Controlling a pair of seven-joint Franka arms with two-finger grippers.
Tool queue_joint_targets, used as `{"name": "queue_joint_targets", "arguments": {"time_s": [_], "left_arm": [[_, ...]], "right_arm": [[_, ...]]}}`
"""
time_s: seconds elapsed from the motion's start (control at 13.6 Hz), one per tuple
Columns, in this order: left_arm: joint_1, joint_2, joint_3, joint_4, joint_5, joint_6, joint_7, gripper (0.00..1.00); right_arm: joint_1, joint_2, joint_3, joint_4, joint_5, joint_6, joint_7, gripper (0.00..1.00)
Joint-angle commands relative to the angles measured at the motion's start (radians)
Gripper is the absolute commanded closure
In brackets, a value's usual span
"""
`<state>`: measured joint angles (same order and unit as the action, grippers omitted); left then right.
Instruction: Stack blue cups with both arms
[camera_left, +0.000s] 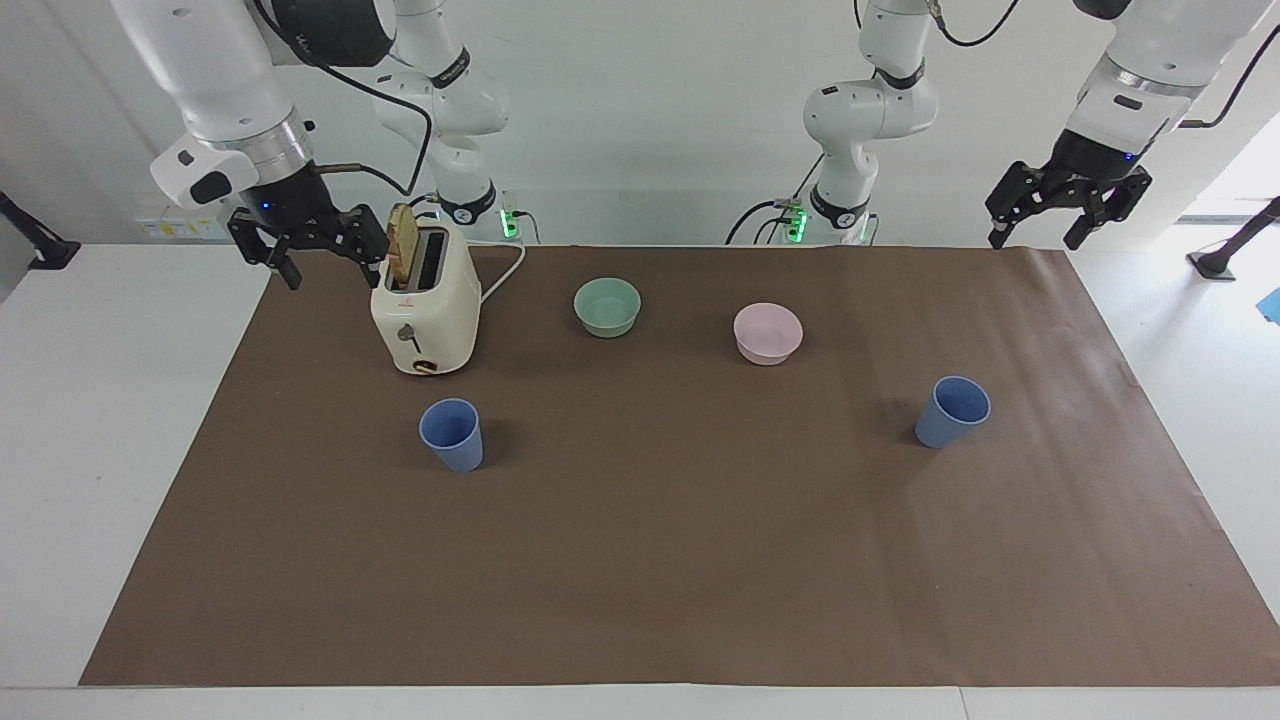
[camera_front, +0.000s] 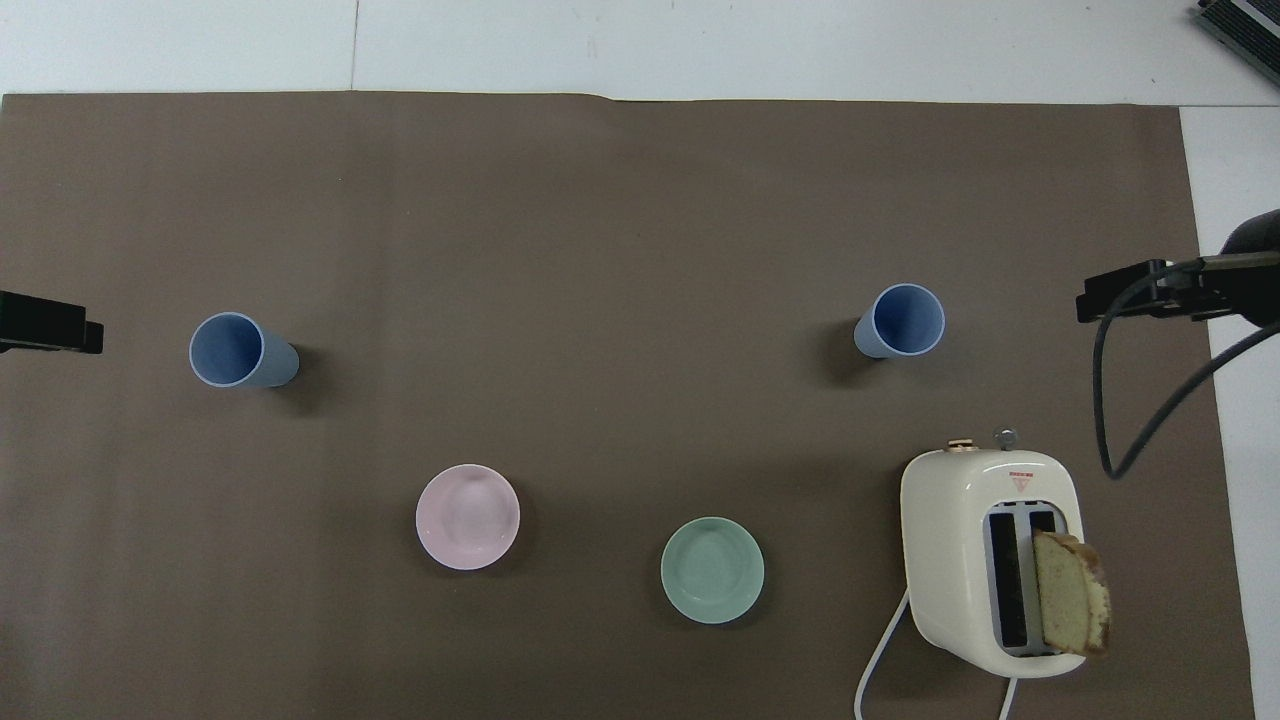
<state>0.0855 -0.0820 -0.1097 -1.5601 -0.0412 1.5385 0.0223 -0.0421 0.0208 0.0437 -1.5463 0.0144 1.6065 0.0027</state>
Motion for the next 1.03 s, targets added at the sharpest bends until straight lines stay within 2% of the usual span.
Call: {"name": "queue_joint_targets", "arguments": {"time_s": [0.0, 0.66, 0.96], "left_arm": [[-0.006, -0.012, 0.004, -0.021, 0.012, 0.014, 0.015, 0.00], [0.002, -0.016, 0.004, -0.026, 0.010, 0.011, 0.001, 0.00], [0.022, -0.007, 0.007, -0.066, 0.010, 0.072, 0.016, 0.00]], "right_arm": [[-0.007, -0.015, 0.002, -0.015, 0.019, -0.002, 0.011, 0.00], [-0.007, -0.015, 0.002, -0.014, 0.019, -0.002, 0.011, 0.00], [-0.007, -0.016, 0.002, -0.015, 0.019, -0.002, 0.011, 0.00]]}}
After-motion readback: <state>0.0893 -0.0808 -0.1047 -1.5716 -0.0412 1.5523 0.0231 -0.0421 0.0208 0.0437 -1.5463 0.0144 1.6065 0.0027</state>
